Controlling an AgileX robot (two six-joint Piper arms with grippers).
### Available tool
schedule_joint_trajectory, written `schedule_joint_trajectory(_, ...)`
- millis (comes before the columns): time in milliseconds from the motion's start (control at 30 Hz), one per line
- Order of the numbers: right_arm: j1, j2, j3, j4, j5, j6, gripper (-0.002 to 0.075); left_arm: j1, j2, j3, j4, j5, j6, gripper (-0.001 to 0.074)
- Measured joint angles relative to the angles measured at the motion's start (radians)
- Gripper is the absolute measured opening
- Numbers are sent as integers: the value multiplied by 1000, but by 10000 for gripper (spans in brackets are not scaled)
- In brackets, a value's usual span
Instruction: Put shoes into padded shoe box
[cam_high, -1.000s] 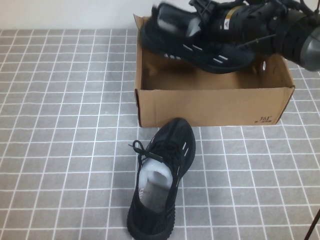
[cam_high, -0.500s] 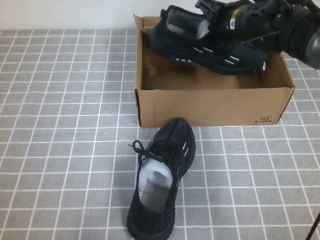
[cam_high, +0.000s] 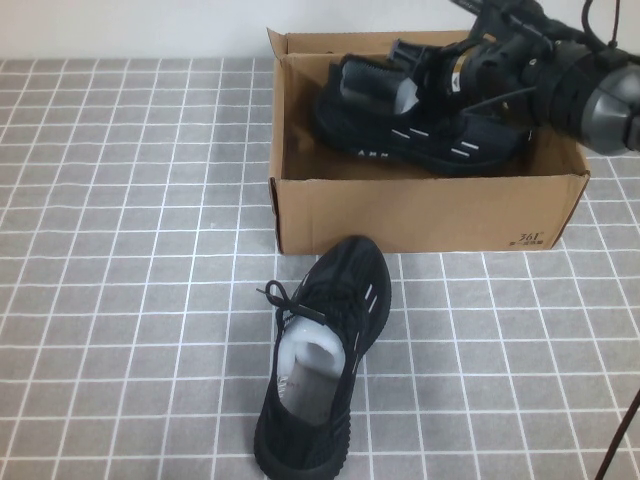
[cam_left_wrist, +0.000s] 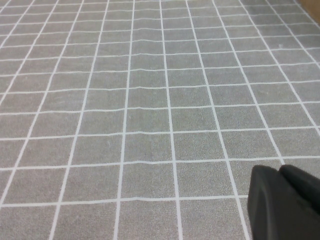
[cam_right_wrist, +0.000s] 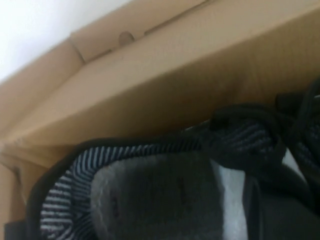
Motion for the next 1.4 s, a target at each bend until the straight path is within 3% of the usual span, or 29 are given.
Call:
schedule_joint_trajectory(167,0,8,0,-1,-66,-119,67,0,0,0,0,0,0,-4)
schedule_joint_trajectory(367,2,-41,0,-9,-114,-220,307,0,0,0,0,0,0,-4)
schedule_joint_trajectory(533,16,-162,0,-10,-50,-400,353,0,0,0,0,0,0,-4)
schedule_joint_trajectory(633,22,-259,0,-8,67,-543,300,0,0,0,0,0,0,-4)
schedule_joint_trajectory(733,22,-362,0,23,196,-684,120,0,0,0,0,0,0,-4)
schedule_joint_trajectory(833,22,-465,0,87,314,-830,31,0,0,0,0,0,0,-4)
schedule_joint_trajectory(1033,22,-661,63,219,442,-1045,-4,0,0,0,0,0,0,-4)
schedule_joint_trajectory(1400,22,-919,450,324,378,-1075,-8,0,0,0,0,0,0,-4)
